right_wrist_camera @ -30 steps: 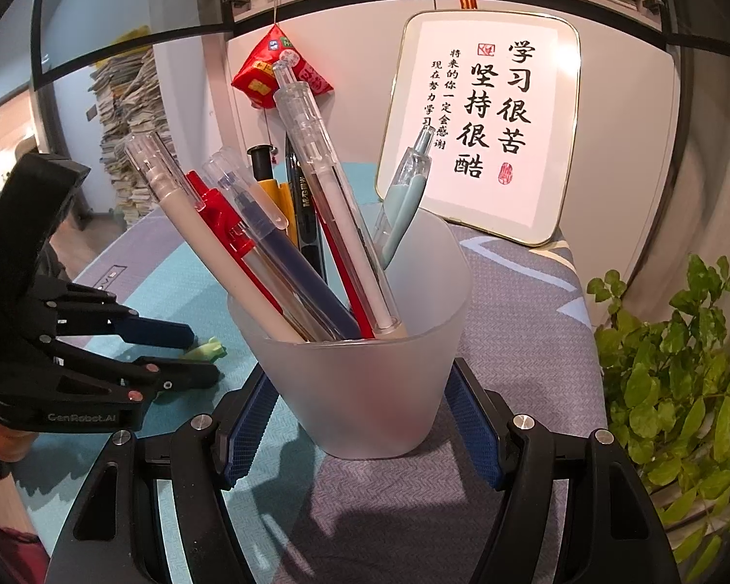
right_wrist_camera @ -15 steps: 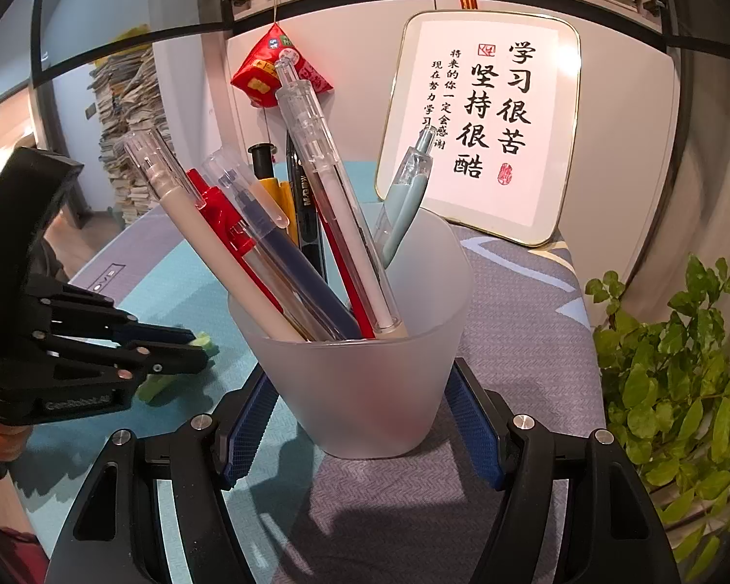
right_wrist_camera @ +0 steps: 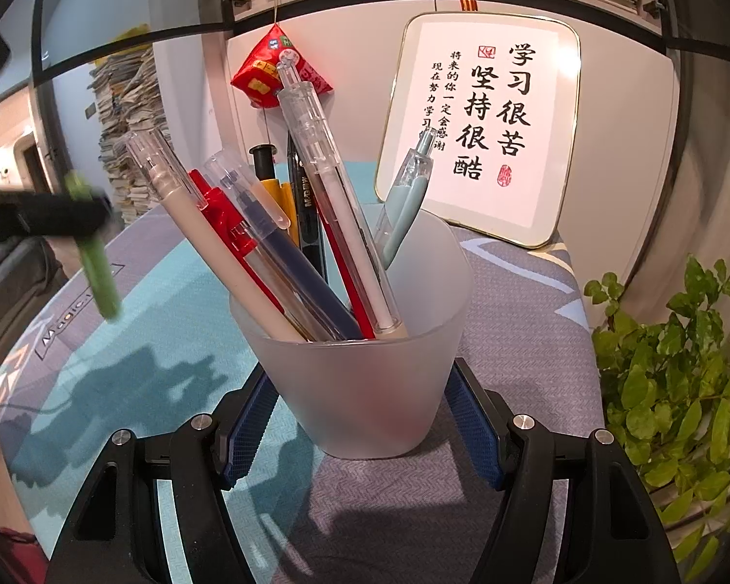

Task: Organize stationery
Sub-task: 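Grasp the green highlighter from the desk with the left gripper, then lower the green highlighter into the held cup and open the left gripper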

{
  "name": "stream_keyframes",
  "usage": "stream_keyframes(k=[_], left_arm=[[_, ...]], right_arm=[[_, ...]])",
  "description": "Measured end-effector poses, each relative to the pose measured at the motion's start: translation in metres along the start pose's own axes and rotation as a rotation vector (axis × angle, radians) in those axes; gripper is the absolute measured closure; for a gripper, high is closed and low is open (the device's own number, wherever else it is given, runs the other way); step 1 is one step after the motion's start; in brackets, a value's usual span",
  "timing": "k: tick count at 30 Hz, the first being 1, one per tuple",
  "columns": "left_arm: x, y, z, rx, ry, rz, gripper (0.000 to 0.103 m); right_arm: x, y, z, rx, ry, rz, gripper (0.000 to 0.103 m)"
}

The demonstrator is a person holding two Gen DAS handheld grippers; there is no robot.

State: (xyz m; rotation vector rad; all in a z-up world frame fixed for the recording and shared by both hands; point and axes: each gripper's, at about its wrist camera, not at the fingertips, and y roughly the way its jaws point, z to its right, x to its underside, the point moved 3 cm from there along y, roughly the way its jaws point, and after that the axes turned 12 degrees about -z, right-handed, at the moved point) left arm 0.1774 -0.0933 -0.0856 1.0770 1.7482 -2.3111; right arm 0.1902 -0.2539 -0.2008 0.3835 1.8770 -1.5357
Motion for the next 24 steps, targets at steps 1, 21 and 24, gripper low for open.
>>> stream_keyframes(k=[1, 21, 24], left_arm=[[-0.004, -0.008, 0.006, 0.020, 0.008, 0.015, 0.092], [-0.051, 0.026, 0.067, 0.130, 0.132, 0.011, 0.092], [-0.051, 0.031, 0.065, 0.136, 0.121, 0.005, 0.092]], right_arm=[[0.000, 0.000, 0.000, -0.001, 0.001, -0.001, 0.032], [-0.004, -0.002, 0.001, -0.009, 0.004, 0.003, 0.032], [-0.004, -0.002, 0.001, -0.012, 0.005, 0.002, 0.032]])
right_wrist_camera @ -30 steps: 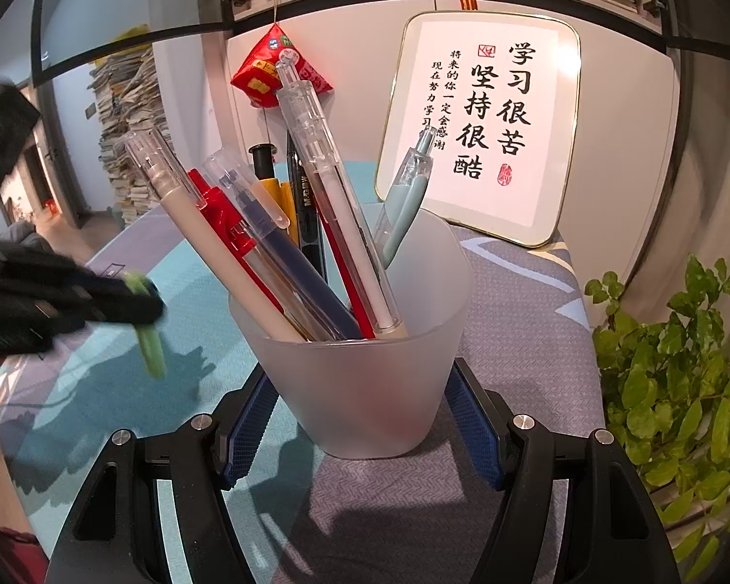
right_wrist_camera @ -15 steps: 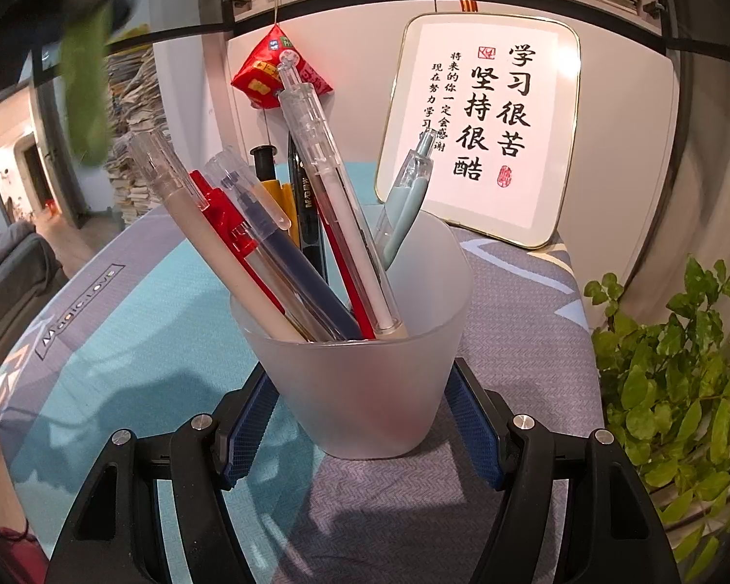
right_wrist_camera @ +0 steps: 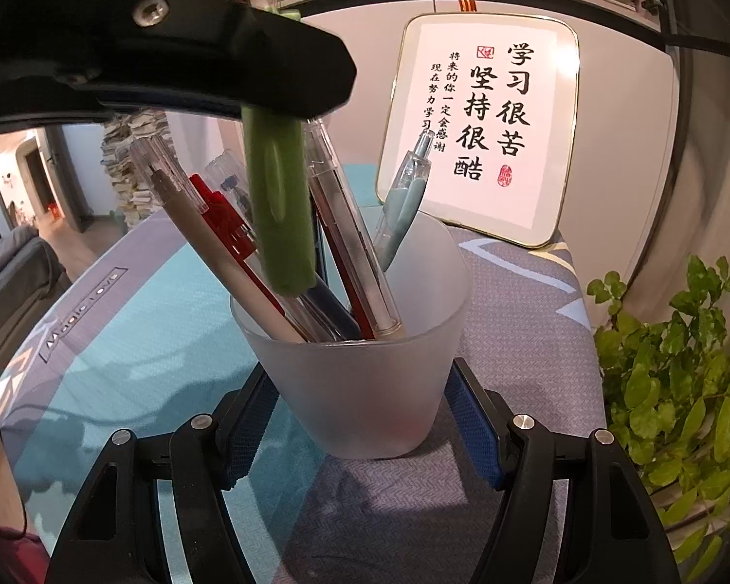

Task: Organize stationery
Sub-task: 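Lower the green highlighter into the held cup and open the left gripper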

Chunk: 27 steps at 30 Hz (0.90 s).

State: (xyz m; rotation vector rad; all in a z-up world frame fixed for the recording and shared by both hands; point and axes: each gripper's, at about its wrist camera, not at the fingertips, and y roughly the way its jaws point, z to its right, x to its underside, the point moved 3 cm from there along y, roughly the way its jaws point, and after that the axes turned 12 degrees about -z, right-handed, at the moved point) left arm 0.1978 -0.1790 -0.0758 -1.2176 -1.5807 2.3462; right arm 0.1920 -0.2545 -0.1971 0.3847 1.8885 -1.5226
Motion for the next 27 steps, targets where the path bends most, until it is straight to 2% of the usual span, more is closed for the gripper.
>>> stream_keyframes(k=[11, 14, 16, 18, 20, 23, 27], left_arm=[[0.002, -0.006, 0.004, -0.020, 0.031, 0.021, 0.092], [0.002, -0.016, -0.002, -0.027, 0.019, 0.050, 0.091], [0.002, -0.026, -0.012, -0.062, -0.004, 0.080, 0.088], [0.002, -0.032, -0.024, -0.105, -0.029, 0.105, 0.077], [0.004, -0.033, -0.042, -0.168, -0.066, 0.119, 0.071], [0.009, -0.018, -0.067, -0.231, -0.119, 0.080, 0.070], [0.016, 0.017, -0.095, -0.241, -0.189, -0.012, 0.070]], right_arm=[[0.000, -0.002, -0.002, 0.005, -0.003, 0.002, 0.032], [0.001, -0.001, -0.003, 0.005, -0.003, 0.003, 0.032], [0.001, -0.001, -0.003, 0.006, -0.003, 0.003, 0.032], [0.001, -0.002, -0.003, 0.006, -0.003, 0.004, 0.032], [0.001, -0.002, -0.003, 0.006, -0.003, 0.004, 0.032], [0.000, -0.001, -0.002, 0.004, -0.002, 0.006, 0.032], [0.000, -0.001, -0.002, 0.005, -0.002, 0.006, 0.032]])
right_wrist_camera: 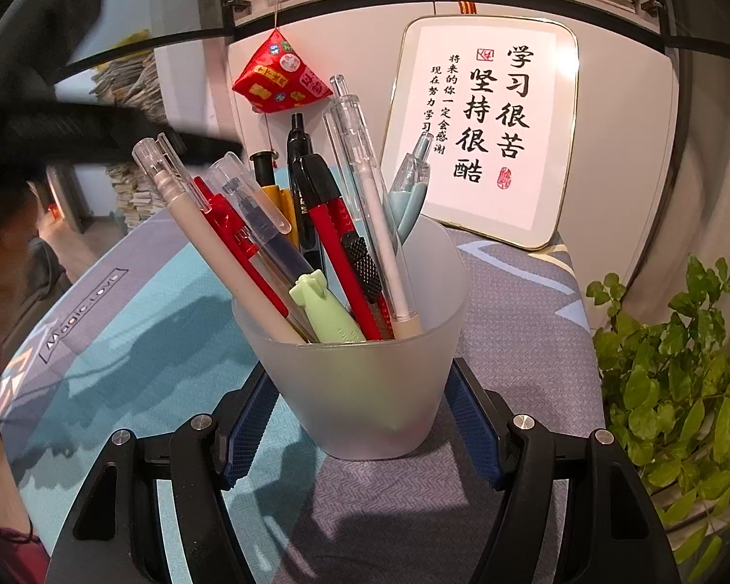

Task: Organize stationery
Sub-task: 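Lower the green highlighter into the held cup and open the left gripper, then grasp the pink eraser from the desk with the left gripper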

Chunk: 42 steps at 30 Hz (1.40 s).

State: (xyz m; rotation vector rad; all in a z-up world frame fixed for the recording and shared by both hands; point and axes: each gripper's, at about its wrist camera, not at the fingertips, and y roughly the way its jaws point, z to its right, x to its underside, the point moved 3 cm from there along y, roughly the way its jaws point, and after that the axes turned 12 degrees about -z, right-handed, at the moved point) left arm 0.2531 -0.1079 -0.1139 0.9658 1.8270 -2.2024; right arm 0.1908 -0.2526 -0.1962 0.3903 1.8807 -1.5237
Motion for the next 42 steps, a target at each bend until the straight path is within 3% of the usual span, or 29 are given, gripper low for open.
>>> stream_keyframes(k=[6, 11, 13, 14, 19, 23, 26, 29, 31, 32, 33, 36, 42], left_arm=[[0.001, 0.055, 0.000, -0.040, 0.009, -0.115, 0.072], [-0.004, 0.085, 0.004, -0.084, 0.041, -0.165, 0.072], [-0.004, 0.095, 0.002, -0.087, 0.034, -0.192, 0.089], [-0.003, 0.097, -0.001, -0.074, 0.020, -0.199, 0.094], [0.013, 0.075, -0.010, 0.018, -0.009, -0.184, 0.095], [0.050, 0.051, -0.028, 0.160, -0.072, -0.256, 0.094], [0.088, 0.037, -0.036, 0.175, -0.063, -0.308, 0.094], [0.113, 0.018, -0.045, 0.087, -0.036, -0.293, 0.091], [0.121, 0.008, -0.052, -0.031, -0.010, -0.262, 0.090], [0.124, 0.006, -0.057, -0.077, -0.006, -0.251, 0.085], [0.126, 0.006, -0.061, -0.094, -0.013, -0.249, 0.080], [0.130, 0.001, -0.073, -0.089, -0.049, -0.245, 0.080], [0.123, -0.009, -0.083, -0.153, -0.055, -0.188, 0.080]], right_arm=[[0.000, 0.000, 0.001, -0.005, 0.002, -0.003, 0.032], [0.000, 0.000, 0.002, -0.006, 0.004, -0.003, 0.032], [0.000, 0.000, 0.002, -0.006, 0.004, -0.003, 0.032], [0.000, 0.000, 0.003, -0.007, 0.004, -0.003, 0.032], [-0.001, 0.001, 0.003, -0.015, 0.008, -0.008, 0.032], [0.000, 0.002, 0.004, -0.016, 0.008, -0.011, 0.032], [0.000, 0.003, 0.003, -0.014, 0.007, -0.015, 0.032], [0.000, 0.003, 0.003, -0.012, 0.005, -0.016, 0.032], [0.000, 0.003, 0.003, -0.011, 0.005, -0.016, 0.032], [0.000, 0.003, 0.002, -0.010, 0.004, -0.016, 0.032], [0.000, 0.003, 0.002, -0.008, 0.004, -0.016, 0.032], [0.000, 0.003, 0.001, 0.001, -0.001, -0.015, 0.032], [0.001, 0.002, -0.001, 0.004, -0.002, -0.015, 0.032]])
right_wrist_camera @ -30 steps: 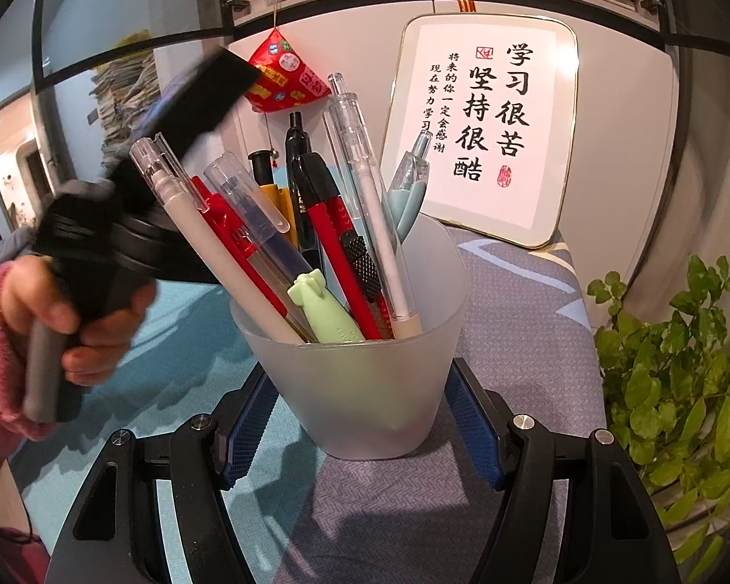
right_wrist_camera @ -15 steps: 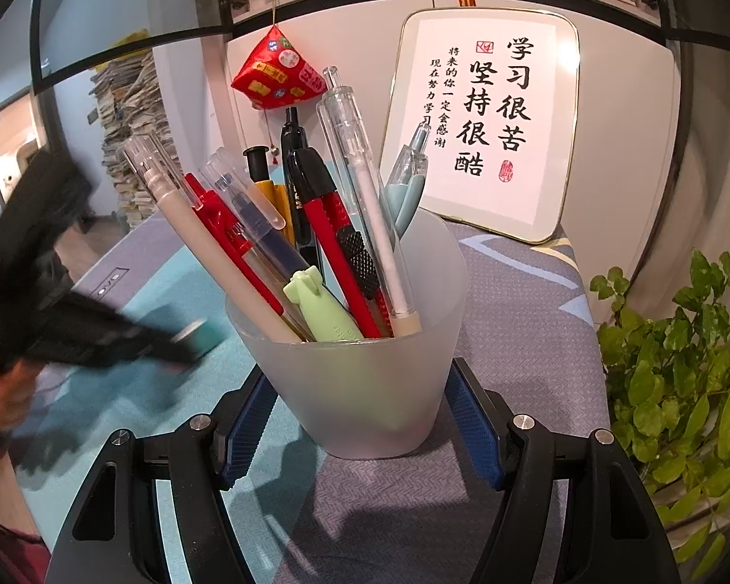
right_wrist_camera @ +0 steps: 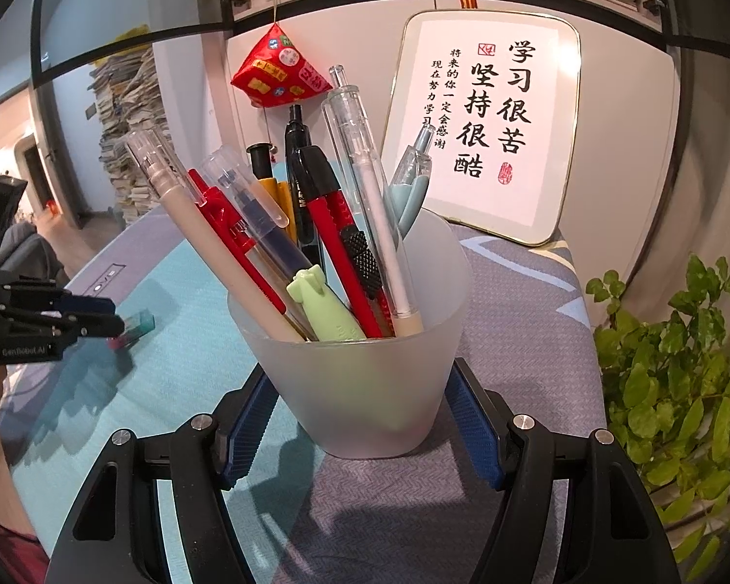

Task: Organize stationery
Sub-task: 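Grasp the pink eraser from the desk with the left gripper, then lower the pink eraser into the held cup and open the left gripper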

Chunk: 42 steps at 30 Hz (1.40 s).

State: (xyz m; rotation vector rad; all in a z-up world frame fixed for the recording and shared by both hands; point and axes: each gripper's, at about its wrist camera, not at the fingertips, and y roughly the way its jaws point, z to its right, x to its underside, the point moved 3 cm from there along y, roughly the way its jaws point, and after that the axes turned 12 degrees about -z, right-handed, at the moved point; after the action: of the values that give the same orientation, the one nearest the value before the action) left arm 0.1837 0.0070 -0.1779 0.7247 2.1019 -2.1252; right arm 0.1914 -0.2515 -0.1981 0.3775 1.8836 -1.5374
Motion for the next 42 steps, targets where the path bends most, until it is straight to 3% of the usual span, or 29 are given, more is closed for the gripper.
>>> stream_keyframes(k=[9, 18, 22, 24, 25, 34, 42], left_arm=[[-0.012, 0.018, 0.019, -0.025, 0.091, -0.032, 0.077], [-0.027, 0.029, 0.016, -0.047, 0.111, -0.050, 0.073], [-0.030, 0.031, 0.014, -0.023, 0.113, -0.061, 0.075], [-0.033, 0.031, 0.012, 0.014, 0.091, -0.079, 0.085], [-0.033, 0.030, 0.011, 0.018, 0.082, -0.080, 0.085], [-0.033, -0.002, 0.024, 0.014, 0.081, 0.007, 0.085], [-0.039, -0.035, 0.042, 0.067, 0.103, 0.090, 0.085]], right_arm=[[0.001, 0.000, 0.000, -0.002, 0.001, 0.000, 0.032], [0.000, 0.000, 0.001, -0.002, 0.001, 0.004, 0.032], [0.000, 0.000, 0.001, -0.002, 0.001, 0.004, 0.032], [0.000, 0.000, 0.001, 0.000, 0.001, 0.005, 0.032], [0.000, 0.000, 0.001, 0.000, 0.001, 0.005, 0.032], [0.000, 0.000, 0.001, 0.001, 0.001, 0.006, 0.032], [0.000, 0.000, 0.001, 0.000, 0.001, 0.005, 0.032]])
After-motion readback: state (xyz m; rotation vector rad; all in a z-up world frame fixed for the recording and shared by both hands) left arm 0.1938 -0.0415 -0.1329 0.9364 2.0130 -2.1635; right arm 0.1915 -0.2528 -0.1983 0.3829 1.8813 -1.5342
